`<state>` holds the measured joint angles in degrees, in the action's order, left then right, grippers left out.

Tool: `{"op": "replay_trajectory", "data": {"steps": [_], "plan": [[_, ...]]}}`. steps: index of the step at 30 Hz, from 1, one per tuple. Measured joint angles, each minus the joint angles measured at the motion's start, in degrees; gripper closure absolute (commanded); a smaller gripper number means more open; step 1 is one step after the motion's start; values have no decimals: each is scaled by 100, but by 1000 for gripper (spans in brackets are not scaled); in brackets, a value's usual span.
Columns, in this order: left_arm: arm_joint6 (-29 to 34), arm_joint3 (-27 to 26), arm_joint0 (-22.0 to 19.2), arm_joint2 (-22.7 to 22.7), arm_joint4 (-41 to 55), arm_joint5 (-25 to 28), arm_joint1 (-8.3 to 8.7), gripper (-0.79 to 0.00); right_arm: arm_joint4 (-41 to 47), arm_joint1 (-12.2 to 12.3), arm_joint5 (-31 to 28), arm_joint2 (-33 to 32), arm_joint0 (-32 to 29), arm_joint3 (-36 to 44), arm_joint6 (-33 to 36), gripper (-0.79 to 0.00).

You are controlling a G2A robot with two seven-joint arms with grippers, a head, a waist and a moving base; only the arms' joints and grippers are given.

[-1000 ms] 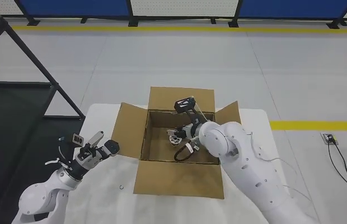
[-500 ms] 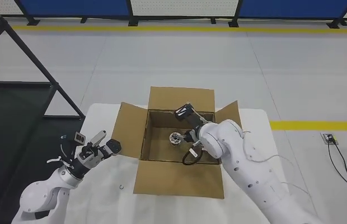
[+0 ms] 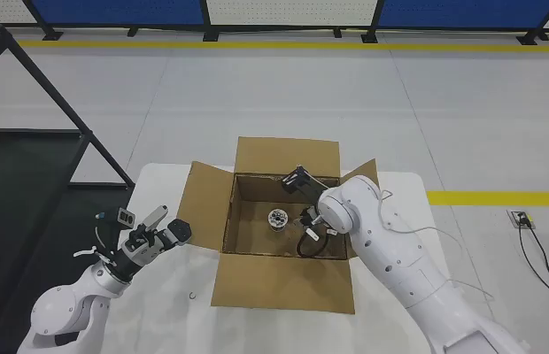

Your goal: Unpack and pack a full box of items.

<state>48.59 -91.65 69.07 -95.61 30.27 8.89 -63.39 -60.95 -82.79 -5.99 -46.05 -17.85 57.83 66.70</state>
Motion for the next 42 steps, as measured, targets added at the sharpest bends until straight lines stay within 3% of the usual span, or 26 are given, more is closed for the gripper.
{"op": "replay_trajectory", "data": {"steps": [7, 13, 16, 19, 23, 29, 34, 38, 42], "plan": [[-36, 3, 4, 20, 28, 4, 15, -785, 130, -172, -64, 206, 262, -548, 15, -486], [-54, 7, -6, 42, 39, 0, 28, -785, 175, -331, -102, 406, 450, -926, 30, -437], [-59, 11, -12, 56, 43, 7, 33, -785, 216, -408, -128, 481, 539, -1109, 47, -366], [-68, 15, -14, 65, 58, 29, 38, -785, 268, -473, -185, 530, 608, -1272, 30, -243], [-70, 16, -16, 76, 58, 37, 47, -785, 309, -541, -243, 572, 671, -1431, -6, 0], [-66, 17, -18, 90, 59, 42, 60, -785, 386, -563, -367, 487, 685, -1438, -259, 0], [-64, 18, -15, 104, 60, 49, 71, -785, 240, -436, -352, 250, 530, -926, -371, 0], [-59, -5, -5, 142, 49, 44, 77, -785, -130, -248, -70, -31, 194, 76, -61, 0], [-63, -17, -8, 200, 22, 45, 80, -785, -680, 40, 113, -550, -533, 1728, 477, 0]]}}
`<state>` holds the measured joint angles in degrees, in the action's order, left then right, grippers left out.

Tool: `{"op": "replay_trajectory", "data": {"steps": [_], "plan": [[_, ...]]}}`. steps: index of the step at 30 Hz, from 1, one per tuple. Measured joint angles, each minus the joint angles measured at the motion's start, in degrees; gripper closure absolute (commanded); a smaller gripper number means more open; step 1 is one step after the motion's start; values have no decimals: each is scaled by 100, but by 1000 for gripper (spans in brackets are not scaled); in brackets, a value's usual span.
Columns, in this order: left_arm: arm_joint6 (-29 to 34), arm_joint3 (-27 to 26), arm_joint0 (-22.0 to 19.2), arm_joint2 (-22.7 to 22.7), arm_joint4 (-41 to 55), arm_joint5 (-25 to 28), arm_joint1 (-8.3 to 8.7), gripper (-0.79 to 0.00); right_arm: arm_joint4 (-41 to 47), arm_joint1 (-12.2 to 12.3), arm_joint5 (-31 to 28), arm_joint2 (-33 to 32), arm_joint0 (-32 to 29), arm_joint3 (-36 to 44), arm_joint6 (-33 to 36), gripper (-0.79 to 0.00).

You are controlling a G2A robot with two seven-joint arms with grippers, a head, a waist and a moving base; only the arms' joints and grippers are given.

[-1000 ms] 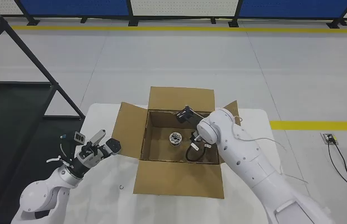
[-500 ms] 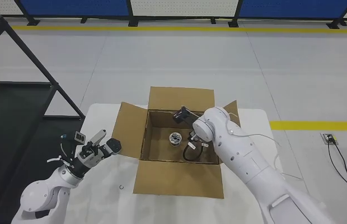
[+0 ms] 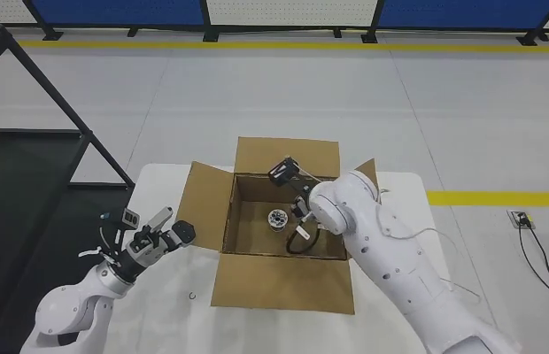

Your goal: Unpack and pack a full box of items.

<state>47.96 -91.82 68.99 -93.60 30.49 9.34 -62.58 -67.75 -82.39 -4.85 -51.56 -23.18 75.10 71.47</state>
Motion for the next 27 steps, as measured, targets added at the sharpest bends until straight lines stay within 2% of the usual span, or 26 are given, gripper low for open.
{"op": "replay_trajectory", "data": {"steps": [3, 7, 19, 22, 27], "plan": [[-7, 14, -20, 43, -20, 1, 2, -785, -412, 210, 2, -496, -733, 1310, 229, 0], [-7, 38, -37, 82, -33, 9, 7, -785, -637, 349, 62, -995, -1600, 2682, 30, 0], [-17, 71, -64, 243, -185, -6, 20, -785, -627, 347, 68, -990, -1580, 2647, 13, 0], [-25, 63, -61, 255, -187, -11, 24, -785, -548, 352, 56, -1073, -1680, 2694, -303, 0], [-28, 65, -55, 261, -177, -13, 33, -785, -552, 431, 342, -1709, -2103, 3629, -592, 0]]}}
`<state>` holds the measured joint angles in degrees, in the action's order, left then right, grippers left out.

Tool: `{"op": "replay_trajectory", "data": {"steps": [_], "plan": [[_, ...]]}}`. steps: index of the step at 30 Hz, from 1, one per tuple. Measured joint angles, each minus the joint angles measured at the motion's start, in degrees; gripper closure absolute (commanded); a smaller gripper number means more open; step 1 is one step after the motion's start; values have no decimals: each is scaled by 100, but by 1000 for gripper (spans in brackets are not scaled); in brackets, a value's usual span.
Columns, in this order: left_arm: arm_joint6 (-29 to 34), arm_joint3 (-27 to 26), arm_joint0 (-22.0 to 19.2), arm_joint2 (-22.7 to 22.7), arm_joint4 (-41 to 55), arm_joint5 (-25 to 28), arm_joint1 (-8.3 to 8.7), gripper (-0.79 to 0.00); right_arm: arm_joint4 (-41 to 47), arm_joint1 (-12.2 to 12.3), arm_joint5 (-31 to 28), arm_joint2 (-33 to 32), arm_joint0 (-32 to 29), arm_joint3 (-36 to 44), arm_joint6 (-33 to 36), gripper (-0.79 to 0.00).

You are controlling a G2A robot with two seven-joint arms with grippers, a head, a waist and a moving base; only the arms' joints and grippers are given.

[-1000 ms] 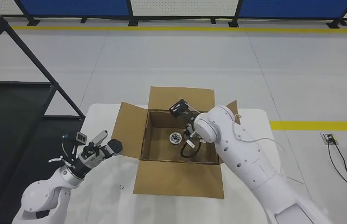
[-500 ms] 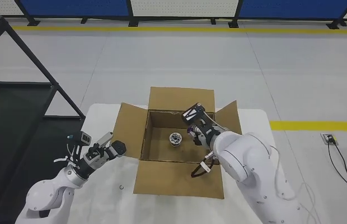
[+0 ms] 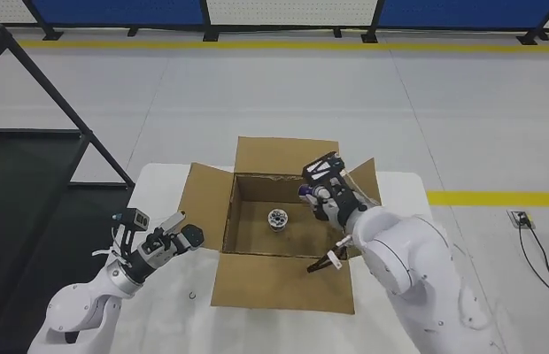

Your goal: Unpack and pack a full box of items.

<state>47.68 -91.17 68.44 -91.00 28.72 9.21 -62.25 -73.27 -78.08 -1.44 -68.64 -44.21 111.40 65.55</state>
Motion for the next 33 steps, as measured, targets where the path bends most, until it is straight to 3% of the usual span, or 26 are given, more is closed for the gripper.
{"op": "replay_trajectory", "data": {"steps": [9, 14, 22, 27, 33], "plan": [[30, 3, 23, 94, -24, 2, 7, -785, -111, 186, 250, -1791, -1341, 1986, 109, 0], [18, 20, -8, 177, -55, -17, 7, -785, -108, 229, 485, -2630, -1830, 2334, 180, 0], [-17, 45, -57, 260, -55, -16, 7, -785, 59, 296, 370, -3131, -2194, 1923, 912, 0], [-48, 43, -65, 264, -40, -13, 12, -785, 121, 369, -232, -2887, -1893, 977, 1681, 0], [-53, 41, -73, 273, -57, -22, 19, -785, -49, 403, -398, -2436, -1542, 104, 1876, 0]]}}
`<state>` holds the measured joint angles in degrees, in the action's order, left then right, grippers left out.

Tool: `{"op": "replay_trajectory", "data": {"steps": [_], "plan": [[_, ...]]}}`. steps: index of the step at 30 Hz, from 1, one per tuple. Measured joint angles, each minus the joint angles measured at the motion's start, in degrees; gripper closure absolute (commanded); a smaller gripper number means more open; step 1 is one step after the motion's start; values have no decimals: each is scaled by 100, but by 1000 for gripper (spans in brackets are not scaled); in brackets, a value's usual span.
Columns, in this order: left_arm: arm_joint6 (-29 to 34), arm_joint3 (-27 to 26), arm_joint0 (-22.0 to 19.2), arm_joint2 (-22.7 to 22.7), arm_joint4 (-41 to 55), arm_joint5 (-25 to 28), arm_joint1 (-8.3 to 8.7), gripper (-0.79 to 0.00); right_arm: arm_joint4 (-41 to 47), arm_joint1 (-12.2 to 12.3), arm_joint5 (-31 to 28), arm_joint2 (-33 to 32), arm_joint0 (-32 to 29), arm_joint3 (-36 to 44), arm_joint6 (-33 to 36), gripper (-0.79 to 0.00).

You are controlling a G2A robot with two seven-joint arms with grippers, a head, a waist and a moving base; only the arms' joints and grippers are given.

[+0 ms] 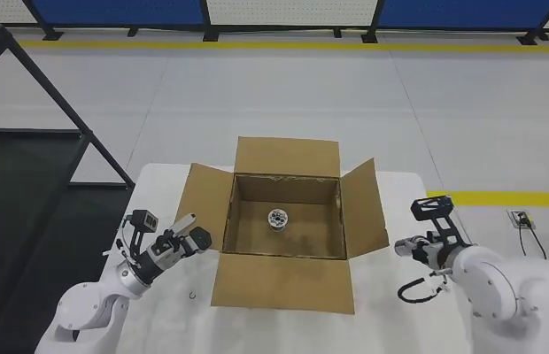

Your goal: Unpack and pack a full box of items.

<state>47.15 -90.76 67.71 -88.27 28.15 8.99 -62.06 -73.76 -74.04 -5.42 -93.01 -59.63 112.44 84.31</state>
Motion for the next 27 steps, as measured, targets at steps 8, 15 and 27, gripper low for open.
{"op": "replay_trajectory", "data": {"steps": [8, 15, 27], "plan": [[48, 6, -4, 15, 46, -61, 11, -785, -282, 0, 248, 501, 484, -872, 78, 0], [86, 1, 34, -29, 97, -109, 27, -785, -313, -9, 355, 801, 874, -1645, 28, 0], [64, -71, 84, -36, 56, -106, 46, -785, -398, -10, 501, 1087, 1043, -2206, -42, -154]]}}
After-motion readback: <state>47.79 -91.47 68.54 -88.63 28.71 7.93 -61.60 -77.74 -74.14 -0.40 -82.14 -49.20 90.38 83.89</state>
